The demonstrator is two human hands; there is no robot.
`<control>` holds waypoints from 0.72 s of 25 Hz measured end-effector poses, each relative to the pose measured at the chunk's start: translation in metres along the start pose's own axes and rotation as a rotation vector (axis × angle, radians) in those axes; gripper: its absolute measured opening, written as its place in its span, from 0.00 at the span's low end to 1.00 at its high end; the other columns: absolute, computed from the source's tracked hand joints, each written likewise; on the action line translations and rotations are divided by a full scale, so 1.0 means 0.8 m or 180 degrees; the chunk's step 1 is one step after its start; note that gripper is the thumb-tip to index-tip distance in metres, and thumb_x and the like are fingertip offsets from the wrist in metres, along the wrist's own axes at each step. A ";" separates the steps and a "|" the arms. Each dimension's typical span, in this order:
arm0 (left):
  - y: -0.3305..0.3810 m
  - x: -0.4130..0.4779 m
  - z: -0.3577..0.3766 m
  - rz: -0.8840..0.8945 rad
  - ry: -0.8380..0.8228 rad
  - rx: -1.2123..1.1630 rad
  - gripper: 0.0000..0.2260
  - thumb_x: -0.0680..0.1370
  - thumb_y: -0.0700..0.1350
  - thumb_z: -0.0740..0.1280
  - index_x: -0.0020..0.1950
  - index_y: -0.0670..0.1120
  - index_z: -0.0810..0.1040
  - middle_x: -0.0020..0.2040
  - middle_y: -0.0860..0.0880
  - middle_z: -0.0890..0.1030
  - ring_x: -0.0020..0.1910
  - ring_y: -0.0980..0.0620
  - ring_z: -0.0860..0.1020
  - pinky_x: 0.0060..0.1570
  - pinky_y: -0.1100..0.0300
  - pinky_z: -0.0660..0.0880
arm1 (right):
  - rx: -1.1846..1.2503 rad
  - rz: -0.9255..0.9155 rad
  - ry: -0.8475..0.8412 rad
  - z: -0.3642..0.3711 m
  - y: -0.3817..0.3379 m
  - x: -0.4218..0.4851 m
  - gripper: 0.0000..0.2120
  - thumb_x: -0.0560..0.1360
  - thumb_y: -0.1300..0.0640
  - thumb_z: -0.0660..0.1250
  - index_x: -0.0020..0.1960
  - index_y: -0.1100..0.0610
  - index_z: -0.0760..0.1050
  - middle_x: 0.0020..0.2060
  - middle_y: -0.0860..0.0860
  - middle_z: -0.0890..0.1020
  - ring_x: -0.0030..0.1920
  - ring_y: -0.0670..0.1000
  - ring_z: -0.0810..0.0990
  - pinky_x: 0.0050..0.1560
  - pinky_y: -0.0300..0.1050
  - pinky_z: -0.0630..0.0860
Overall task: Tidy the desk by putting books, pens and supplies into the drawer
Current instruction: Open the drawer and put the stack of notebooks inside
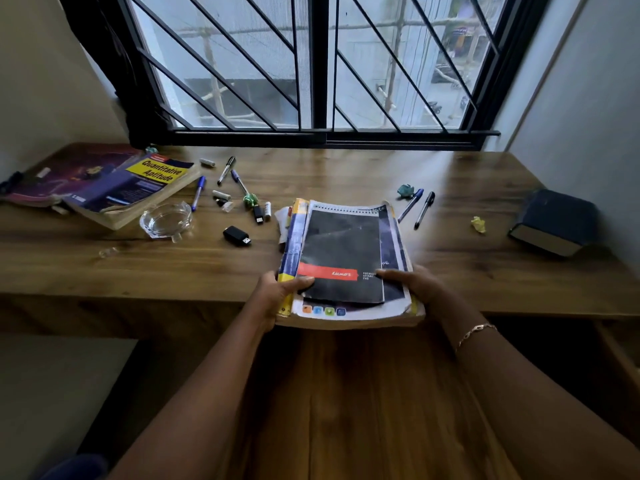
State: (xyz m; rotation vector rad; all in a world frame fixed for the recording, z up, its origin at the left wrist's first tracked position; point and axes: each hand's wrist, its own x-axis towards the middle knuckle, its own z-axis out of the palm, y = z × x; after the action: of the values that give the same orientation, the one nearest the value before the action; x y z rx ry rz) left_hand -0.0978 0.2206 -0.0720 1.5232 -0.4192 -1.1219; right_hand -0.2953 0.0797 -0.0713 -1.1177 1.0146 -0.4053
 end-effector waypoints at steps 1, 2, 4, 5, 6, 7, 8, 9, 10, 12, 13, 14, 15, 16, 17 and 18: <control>-0.002 -0.011 0.002 0.0079 0.0039 0.0107 0.18 0.70 0.35 0.72 0.58 0.33 0.73 0.41 0.42 0.80 0.30 0.51 0.81 0.28 0.62 0.78 | -0.0014 -0.0085 0.0086 -0.002 0.005 -0.010 0.15 0.71 0.66 0.69 0.56 0.68 0.74 0.30 0.53 0.84 0.28 0.49 0.83 0.29 0.38 0.80; -0.004 -0.021 0.003 0.0129 0.0061 0.0230 0.19 0.70 0.36 0.72 0.59 0.36 0.72 0.43 0.43 0.80 0.33 0.51 0.82 0.28 0.63 0.78 | -0.0018 -0.0138 0.0140 -0.003 0.010 -0.021 0.17 0.70 0.66 0.69 0.57 0.68 0.72 0.33 0.55 0.84 0.30 0.50 0.83 0.30 0.39 0.80; -0.011 -0.042 0.005 0.0136 0.0024 0.0413 0.24 0.70 0.40 0.73 0.62 0.39 0.69 0.49 0.43 0.80 0.41 0.51 0.81 0.29 0.65 0.77 | -0.0022 -0.0172 0.0158 -0.008 0.021 -0.048 0.21 0.70 0.65 0.70 0.60 0.67 0.70 0.42 0.59 0.83 0.34 0.51 0.84 0.32 0.40 0.81; -0.014 -0.055 0.005 0.0142 0.0009 0.0485 0.26 0.70 0.42 0.74 0.64 0.39 0.67 0.51 0.43 0.79 0.43 0.51 0.81 0.30 0.65 0.77 | -0.0007 -0.0194 0.0140 -0.010 0.025 -0.065 0.21 0.70 0.64 0.70 0.61 0.66 0.69 0.44 0.60 0.82 0.34 0.50 0.84 0.32 0.40 0.80; -0.018 -0.067 0.006 0.0162 0.0025 0.0574 0.29 0.69 0.44 0.74 0.65 0.40 0.67 0.52 0.44 0.79 0.45 0.51 0.80 0.33 0.64 0.77 | -0.0018 -0.0226 0.0124 -0.012 0.030 -0.082 0.20 0.71 0.64 0.69 0.61 0.65 0.69 0.44 0.59 0.81 0.33 0.49 0.84 0.31 0.39 0.80; -0.022 -0.084 0.007 0.0195 0.0050 0.0667 0.31 0.67 0.46 0.75 0.65 0.41 0.67 0.53 0.45 0.79 0.47 0.51 0.80 0.36 0.62 0.77 | -0.0051 -0.0261 0.0108 -0.014 0.035 -0.101 0.19 0.71 0.64 0.68 0.60 0.64 0.69 0.43 0.59 0.81 0.32 0.48 0.84 0.29 0.38 0.79; -0.029 -0.098 0.007 0.0231 0.0067 0.0766 0.32 0.65 0.48 0.76 0.65 0.43 0.67 0.53 0.46 0.79 0.48 0.51 0.80 0.39 0.61 0.77 | -0.0047 -0.0277 0.0105 -0.015 0.040 -0.119 0.18 0.71 0.64 0.68 0.60 0.63 0.69 0.43 0.58 0.81 0.32 0.48 0.84 0.29 0.38 0.78; -0.034 -0.113 0.007 0.0252 0.0052 0.0816 0.32 0.64 0.50 0.76 0.64 0.44 0.69 0.52 0.47 0.79 0.48 0.52 0.80 0.40 0.61 0.77 | -0.0017 -0.0285 0.0097 -0.017 0.046 -0.136 0.18 0.71 0.64 0.68 0.59 0.61 0.69 0.44 0.59 0.81 0.33 0.49 0.84 0.29 0.38 0.78; -0.040 -0.129 0.007 0.0268 0.0030 0.0837 0.28 0.64 0.49 0.76 0.61 0.46 0.70 0.51 0.47 0.80 0.46 0.53 0.81 0.39 0.61 0.77 | -0.0002 -0.0290 0.0085 -0.018 0.052 -0.152 0.18 0.71 0.64 0.68 0.59 0.60 0.69 0.45 0.59 0.81 0.34 0.50 0.84 0.30 0.39 0.79; -0.051 -0.159 0.008 0.0282 0.0009 0.0869 0.18 0.67 0.45 0.74 0.52 0.51 0.70 0.47 0.49 0.79 0.43 0.55 0.80 0.36 0.64 0.75 | -0.0068 -0.0290 0.0070 -0.020 0.066 -0.178 0.19 0.71 0.63 0.68 0.60 0.59 0.68 0.46 0.58 0.81 0.38 0.52 0.84 0.30 0.39 0.79; -0.056 -0.172 0.008 0.0276 0.0010 0.0859 0.16 0.69 0.43 0.73 0.50 0.53 0.69 0.47 0.49 0.79 0.42 0.56 0.80 0.36 0.65 0.75 | -0.0097 -0.0289 0.0068 -0.020 0.073 -0.188 0.20 0.71 0.63 0.68 0.61 0.59 0.67 0.47 0.58 0.81 0.40 0.52 0.83 0.31 0.39 0.79; -0.062 -0.182 0.007 0.0270 0.0020 0.0841 0.16 0.69 0.42 0.73 0.50 0.52 0.69 0.47 0.49 0.79 0.42 0.56 0.80 0.35 0.65 0.75 | -0.0118 -0.0305 0.0051 -0.018 0.080 -0.197 0.21 0.71 0.63 0.68 0.62 0.59 0.67 0.46 0.57 0.81 0.40 0.52 0.83 0.31 0.38 0.79; -0.066 -0.193 0.006 0.0258 0.0047 0.0814 0.17 0.69 0.42 0.73 0.52 0.51 0.69 0.47 0.49 0.79 0.42 0.56 0.80 0.35 0.65 0.76 | -0.0139 -0.0331 0.0032 -0.016 0.086 -0.205 0.21 0.71 0.63 0.68 0.62 0.59 0.67 0.46 0.56 0.80 0.40 0.51 0.83 0.31 0.38 0.79; -0.071 -0.202 0.004 0.0248 0.0068 0.0803 0.18 0.69 0.42 0.73 0.54 0.49 0.69 0.47 0.49 0.79 0.42 0.56 0.80 0.34 0.66 0.76 | -0.0148 -0.0358 0.0019 -0.014 0.092 -0.211 0.21 0.71 0.63 0.68 0.62 0.59 0.66 0.46 0.56 0.80 0.40 0.51 0.82 0.31 0.37 0.79; -0.075 -0.211 0.005 0.0229 0.0073 0.0806 0.20 0.70 0.42 0.73 0.57 0.47 0.69 0.47 0.49 0.79 0.43 0.56 0.80 0.34 0.67 0.75 | -0.0146 -0.0374 0.0010 -0.013 0.097 -0.217 0.21 0.72 0.63 0.67 0.62 0.59 0.66 0.46 0.55 0.80 0.40 0.50 0.82 0.30 0.37 0.79; -0.082 -0.221 0.003 0.0213 0.0084 0.0823 0.22 0.70 0.42 0.73 0.60 0.46 0.69 0.48 0.50 0.79 0.44 0.56 0.79 0.35 0.66 0.75 | -0.0133 -0.0374 -0.0016 -0.011 0.104 -0.224 0.20 0.72 0.64 0.67 0.62 0.60 0.66 0.45 0.55 0.80 0.39 0.50 0.82 0.30 0.36 0.78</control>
State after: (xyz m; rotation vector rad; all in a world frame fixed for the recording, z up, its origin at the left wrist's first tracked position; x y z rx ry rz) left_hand -0.2053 0.3754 -0.0576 1.7333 -0.6115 -1.0236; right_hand -0.4121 0.2393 -0.0620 -1.2192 0.9594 -0.4768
